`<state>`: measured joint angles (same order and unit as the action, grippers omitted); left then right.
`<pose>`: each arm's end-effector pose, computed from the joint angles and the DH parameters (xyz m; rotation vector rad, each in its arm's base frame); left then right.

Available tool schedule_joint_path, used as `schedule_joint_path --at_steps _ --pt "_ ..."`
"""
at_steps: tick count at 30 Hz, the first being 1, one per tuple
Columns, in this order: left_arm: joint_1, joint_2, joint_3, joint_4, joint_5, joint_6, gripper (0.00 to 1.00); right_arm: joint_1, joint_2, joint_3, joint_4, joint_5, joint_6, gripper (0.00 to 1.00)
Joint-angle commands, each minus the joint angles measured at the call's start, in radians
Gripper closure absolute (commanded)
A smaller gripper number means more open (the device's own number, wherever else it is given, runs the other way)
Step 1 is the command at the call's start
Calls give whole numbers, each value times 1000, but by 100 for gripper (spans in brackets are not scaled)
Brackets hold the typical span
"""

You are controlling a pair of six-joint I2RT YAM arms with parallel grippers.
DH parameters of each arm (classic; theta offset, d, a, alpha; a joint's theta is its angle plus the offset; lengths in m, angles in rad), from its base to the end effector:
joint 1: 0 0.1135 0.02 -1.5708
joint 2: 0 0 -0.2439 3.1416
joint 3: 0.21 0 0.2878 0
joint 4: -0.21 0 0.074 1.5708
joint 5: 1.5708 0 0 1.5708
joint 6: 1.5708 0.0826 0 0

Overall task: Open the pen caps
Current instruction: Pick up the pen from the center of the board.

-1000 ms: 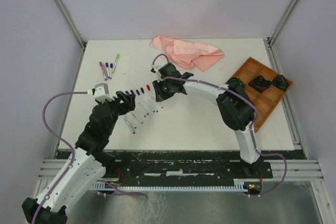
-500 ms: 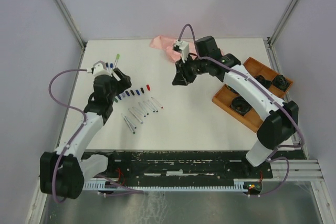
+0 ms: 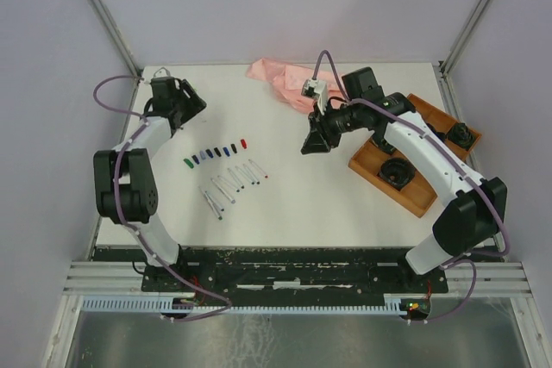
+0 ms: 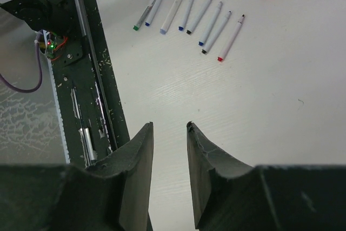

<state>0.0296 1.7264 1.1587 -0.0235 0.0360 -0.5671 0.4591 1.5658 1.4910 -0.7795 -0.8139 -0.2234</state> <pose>0.4572 0.0106 0.1664 -0.6214 2.0920 -0.3468 0.3228 0.2266 0.2976 -1.1245 2.0524 1.0906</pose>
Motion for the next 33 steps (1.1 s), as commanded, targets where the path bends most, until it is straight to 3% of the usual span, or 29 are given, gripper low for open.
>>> schedule_joint_path --at_steps 1,5,16,22,33 --pt "31 96 214 -159 -41 131 27 -3 -45 -2 2 -51 -45 62" --pt "65 199 347 -273 -82 200 30 -10 -38 -5 -3 -52 -53 62" --pt "107 353 488 -406 -178 253 61 -34 -27 -6 -5 -67 -50 63" --pt "124 386 504 -418 -194 251 69 -43 -23 -9 -3 -75 -48 63" --pt "146 416 528 -441 -208 264 73 -54 -15 -10 -1 -91 -40 63"
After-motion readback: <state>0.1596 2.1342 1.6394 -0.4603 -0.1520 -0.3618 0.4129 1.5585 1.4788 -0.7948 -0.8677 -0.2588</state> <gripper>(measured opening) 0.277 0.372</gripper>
